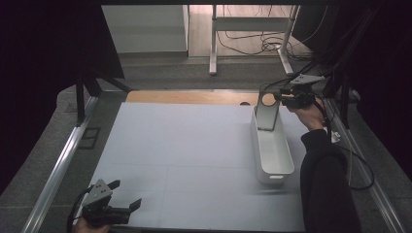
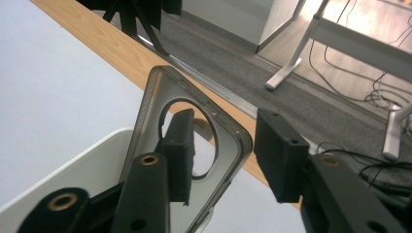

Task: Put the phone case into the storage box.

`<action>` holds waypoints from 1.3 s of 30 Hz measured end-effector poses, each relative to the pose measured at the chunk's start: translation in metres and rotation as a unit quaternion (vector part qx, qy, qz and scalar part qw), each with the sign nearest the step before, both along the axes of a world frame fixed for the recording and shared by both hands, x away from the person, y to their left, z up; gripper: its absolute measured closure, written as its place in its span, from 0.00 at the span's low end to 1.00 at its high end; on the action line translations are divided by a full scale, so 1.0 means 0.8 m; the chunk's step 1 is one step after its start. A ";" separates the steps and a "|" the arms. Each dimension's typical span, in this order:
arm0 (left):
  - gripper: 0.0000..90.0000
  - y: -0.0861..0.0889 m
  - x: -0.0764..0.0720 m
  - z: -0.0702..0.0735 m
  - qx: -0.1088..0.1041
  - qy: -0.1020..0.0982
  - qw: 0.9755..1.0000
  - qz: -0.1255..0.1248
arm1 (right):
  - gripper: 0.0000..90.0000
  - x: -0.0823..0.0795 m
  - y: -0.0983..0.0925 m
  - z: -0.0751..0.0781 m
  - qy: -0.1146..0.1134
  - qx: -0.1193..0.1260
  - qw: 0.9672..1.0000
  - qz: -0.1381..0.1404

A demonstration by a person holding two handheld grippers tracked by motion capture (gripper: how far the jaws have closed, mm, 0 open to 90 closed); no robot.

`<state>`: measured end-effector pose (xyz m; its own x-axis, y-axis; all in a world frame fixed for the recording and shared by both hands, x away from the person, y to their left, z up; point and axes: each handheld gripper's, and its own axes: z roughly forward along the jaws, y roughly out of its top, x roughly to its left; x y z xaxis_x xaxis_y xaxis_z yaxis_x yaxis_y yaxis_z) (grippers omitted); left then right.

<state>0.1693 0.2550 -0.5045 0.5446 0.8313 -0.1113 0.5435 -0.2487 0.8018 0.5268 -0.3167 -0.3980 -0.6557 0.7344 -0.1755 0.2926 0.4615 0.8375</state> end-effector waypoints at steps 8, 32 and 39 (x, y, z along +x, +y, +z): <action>0.01 0.000 0.000 0.000 0.000 0.000 1.000 0.000 | 0.42 -0.003 -0.001 0.006 0.009 0.019 0.999 -0.024; 0.01 0.006 0.000 0.000 -0.020 0.000 1.000 0.008 | 0.03 -0.039 -0.001 0.024 0.104 0.055 0.990 -0.077; 0.00 0.007 -0.001 0.000 -0.024 -0.001 1.000 0.011 | 0.00 -0.059 0.001 0.021 0.118 0.048 0.989 -0.076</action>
<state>0.1687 0.2606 -0.5043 0.5260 0.8370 -0.1508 0.5468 -0.1971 0.8137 0.4797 -0.3156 -0.3813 -0.5500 0.8339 0.0451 0.5458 0.3180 0.7752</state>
